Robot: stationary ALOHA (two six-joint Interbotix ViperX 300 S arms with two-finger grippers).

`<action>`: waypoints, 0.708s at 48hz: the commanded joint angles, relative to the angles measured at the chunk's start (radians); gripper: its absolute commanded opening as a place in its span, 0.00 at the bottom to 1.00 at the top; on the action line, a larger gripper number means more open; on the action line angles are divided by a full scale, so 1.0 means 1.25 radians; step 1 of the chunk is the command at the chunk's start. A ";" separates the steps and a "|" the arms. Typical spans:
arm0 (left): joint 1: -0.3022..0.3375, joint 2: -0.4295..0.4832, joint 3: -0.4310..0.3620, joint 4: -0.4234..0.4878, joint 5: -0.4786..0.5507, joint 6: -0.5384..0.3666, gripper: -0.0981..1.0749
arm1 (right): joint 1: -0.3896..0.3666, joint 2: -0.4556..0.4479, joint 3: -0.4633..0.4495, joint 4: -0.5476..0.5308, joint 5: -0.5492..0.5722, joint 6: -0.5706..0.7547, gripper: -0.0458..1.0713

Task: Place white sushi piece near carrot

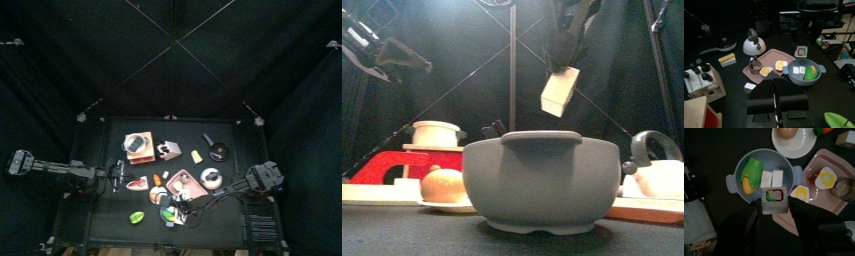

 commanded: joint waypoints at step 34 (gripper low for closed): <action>0.000 -0.025 0.001 0.000 -0.004 0.001 0.06 | -0.293 -0.026 0.130 -0.032 -0.195 -0.007 0.75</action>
